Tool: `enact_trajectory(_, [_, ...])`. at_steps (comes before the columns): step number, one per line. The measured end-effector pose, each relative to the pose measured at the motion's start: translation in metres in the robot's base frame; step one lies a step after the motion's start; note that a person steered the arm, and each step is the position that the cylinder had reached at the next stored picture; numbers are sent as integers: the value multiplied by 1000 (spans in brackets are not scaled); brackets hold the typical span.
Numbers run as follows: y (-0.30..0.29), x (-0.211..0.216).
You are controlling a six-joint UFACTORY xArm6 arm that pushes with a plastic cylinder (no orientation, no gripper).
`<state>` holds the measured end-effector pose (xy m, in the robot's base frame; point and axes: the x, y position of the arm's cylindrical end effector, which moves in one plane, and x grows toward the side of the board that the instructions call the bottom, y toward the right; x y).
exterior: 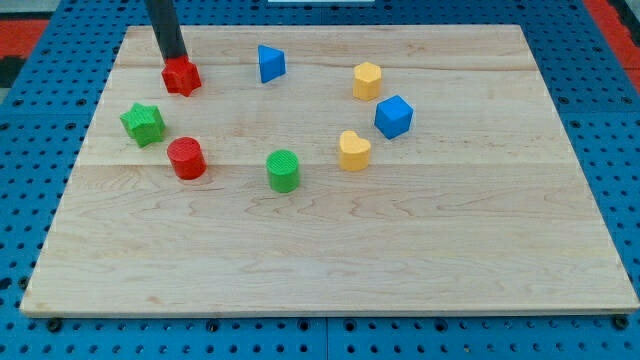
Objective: Make a diagonal line out of red star green star and blue triangle
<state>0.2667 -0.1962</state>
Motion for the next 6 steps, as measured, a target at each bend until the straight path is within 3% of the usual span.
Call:
enact_trajectory(4, [-9,-42])
enact_trajectory(5, [-37,-33])
enact_trajectory(6, [-9,-8])
